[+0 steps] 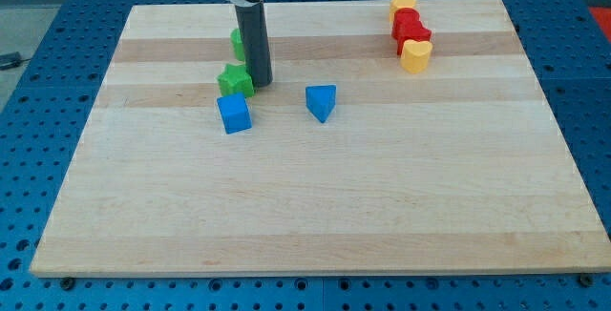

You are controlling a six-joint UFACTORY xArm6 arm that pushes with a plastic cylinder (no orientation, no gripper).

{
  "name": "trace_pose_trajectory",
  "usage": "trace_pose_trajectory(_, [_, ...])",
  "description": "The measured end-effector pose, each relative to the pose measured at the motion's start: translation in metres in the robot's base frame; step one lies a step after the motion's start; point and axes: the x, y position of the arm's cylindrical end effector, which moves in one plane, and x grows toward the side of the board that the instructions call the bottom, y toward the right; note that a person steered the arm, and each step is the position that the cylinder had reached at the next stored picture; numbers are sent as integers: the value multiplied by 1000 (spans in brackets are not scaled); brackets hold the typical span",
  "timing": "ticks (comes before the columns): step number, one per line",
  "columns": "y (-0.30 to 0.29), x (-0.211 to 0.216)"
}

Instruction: Locate the green star at the top left side of the blue cube

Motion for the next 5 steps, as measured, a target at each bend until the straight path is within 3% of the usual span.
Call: trace_pose_trajectory(5, [-68, 9])
